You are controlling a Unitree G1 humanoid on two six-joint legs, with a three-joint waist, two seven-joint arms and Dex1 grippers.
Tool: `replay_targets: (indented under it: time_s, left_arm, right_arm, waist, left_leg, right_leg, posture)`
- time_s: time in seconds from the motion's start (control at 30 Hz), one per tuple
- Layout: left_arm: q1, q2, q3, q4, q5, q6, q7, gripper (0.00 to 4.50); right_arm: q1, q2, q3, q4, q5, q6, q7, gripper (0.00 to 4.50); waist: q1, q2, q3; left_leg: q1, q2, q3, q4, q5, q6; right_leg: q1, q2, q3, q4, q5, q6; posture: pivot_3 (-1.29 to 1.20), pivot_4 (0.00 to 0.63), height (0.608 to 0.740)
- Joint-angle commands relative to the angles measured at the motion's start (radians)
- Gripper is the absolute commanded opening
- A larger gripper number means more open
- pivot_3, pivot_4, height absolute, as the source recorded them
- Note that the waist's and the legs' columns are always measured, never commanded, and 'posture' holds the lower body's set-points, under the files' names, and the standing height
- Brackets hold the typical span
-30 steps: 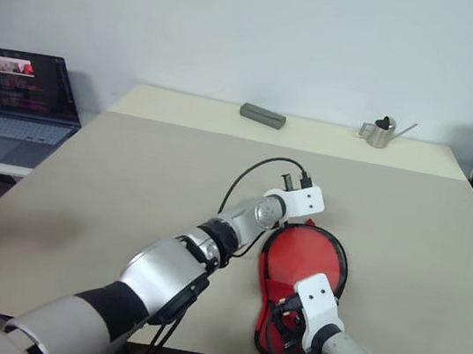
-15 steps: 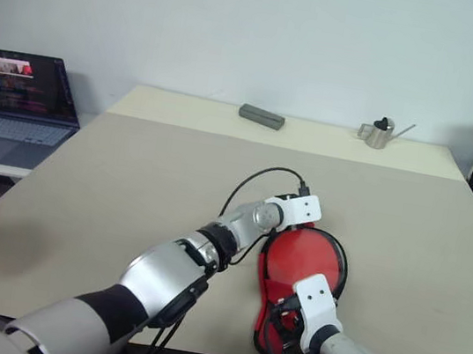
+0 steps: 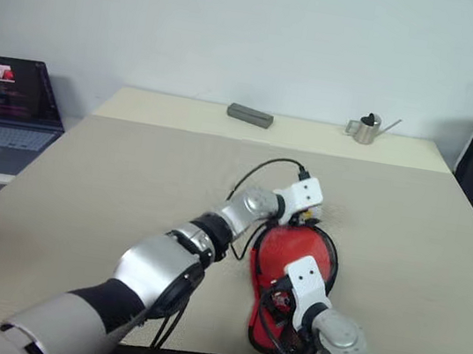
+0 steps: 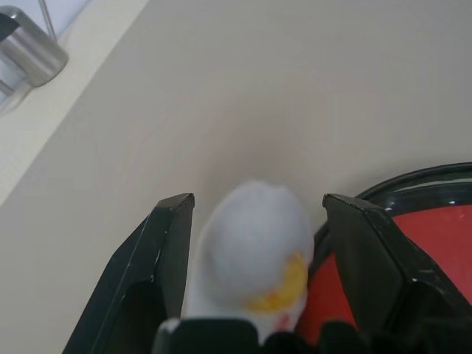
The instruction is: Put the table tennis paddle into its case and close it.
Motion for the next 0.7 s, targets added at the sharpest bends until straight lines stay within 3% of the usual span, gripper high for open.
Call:
replay_targets:
  time_s: [0.03,0.33,0.43,0.5,0.7]
  left_arm:
    - [-0.016,0.044,0.003,-0.04,-0.014,-0.03,-0.037,3.03]
    - [0.015,0.075,0.037,-0.065,-0.088,-0.014,-0.208,3.03]
    - [0.018,0.067,0.044,-0.075,-0.106,-0.012,-0.223,3.67]
    - [0.02,0.063,0.042,-0.081,-0.113,-0.015,-0.249,4.35]
    - [0.01,0.093,0.061,-0.122,-0.157,-0.048,-0.334,4.47]
  right_arm:
    - [0.005,-0.003,0.023,0.133,0.015,0.018,0.028,4.5]
    - [-0.047,-0.002,0.034,0.207,0.008,-0.027,0.062,4.5]
    - [-0.053,0.0,0.034,0.216,0.005,-0.033,0.066,4.5]
    - [-0.055,0.0,0.033,0.216,0.005,-0.035,0.068,4.5]
    - [-0.064,0.003,0.028,0.222,0.006,-0.044,0.074,4.5]
  waist:
    - [-0.001,0.0,0.0]
    - [-0.001,0.0,-0.001]
    - [-0.004,0.0,-0.001]
    - [-0.004,0.0,-0.001]
    - [-0.006,0.001,0.0]
  left_leg:
    - [0.0,0.0,0.0,0.0,0.002,0.003]
    - [0.0,-0.001,-0.002,0.0,0.003,0.005]
    - [0.0,-0.001,-0.003,0.0,0.003,0.005]
    - [0.0,-0.001,-0.003,0.0,0.003,0.005]
    - [0.0,-0.001,-0.003,0.0,0.003,0.005]
  right_leg:
    - [0.0,0.001,0.0,0.0,0.0,0.0]
    - [-0.001,0.001,-0.001,-0.001,0.0,0.0]
    - [-0.001,0.001,-0.001,-0.001,0.0,0.0]
    - [-0.001,0.001,-0.001,-0.001,0.0,0.0]
    - [-0.001,0.001,0.0,-0.001,0.0,0.0]
  posture:
    - [0.0,0.15,0.74]
    - [0.0,0.15,0.74]
    - [0.0,0.15,0.74]
    - [0.0,0.15,0.74]
    - [0.0,0.15,0.74]
